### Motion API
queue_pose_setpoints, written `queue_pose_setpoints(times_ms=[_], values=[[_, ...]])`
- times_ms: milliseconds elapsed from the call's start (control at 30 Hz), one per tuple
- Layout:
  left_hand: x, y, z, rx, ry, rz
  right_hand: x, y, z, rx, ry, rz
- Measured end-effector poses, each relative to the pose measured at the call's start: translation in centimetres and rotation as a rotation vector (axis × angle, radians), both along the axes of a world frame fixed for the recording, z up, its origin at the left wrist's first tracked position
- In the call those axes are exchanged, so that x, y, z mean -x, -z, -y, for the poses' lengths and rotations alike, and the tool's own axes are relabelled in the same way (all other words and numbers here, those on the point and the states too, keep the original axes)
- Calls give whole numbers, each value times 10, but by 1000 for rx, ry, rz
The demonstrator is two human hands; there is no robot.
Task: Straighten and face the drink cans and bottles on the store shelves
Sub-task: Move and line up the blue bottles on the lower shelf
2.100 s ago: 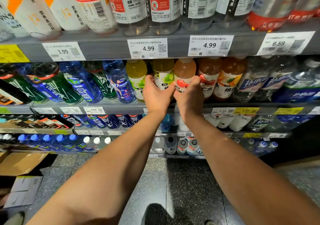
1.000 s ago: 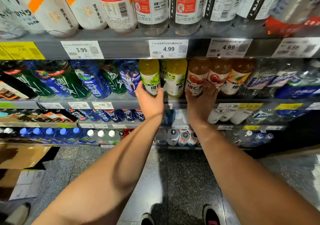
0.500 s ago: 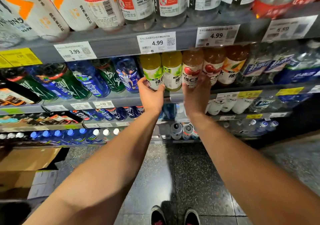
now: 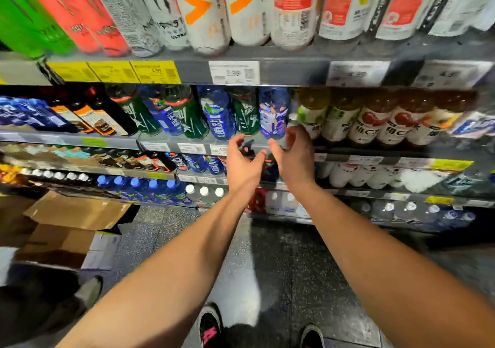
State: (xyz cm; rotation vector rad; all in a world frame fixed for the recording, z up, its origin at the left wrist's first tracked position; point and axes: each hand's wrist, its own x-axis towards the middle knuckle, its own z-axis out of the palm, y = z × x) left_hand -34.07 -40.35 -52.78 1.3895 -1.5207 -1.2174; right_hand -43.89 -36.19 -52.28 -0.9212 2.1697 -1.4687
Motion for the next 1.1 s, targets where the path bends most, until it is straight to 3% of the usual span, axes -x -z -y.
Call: queue_pose_setpoints(times_ms=[267,467,633,733,833,1100], values=[[-41,8,53,-111,61,-117,-34,7,35,-1,184,-20],[-43,8,70,73,173,-10,-38,9,45,35,286,-102],[-35,1,81,152,-56,-12,-43,10,60,118,318,-233],[-32,5,91,146,7,20,-38,12,75,99,396,-138],[-22,10,93,89,156,-53,-19,15,87,52,299,0],[-9,23,100,93,178,-35,9,21,98,76,295,-41]])
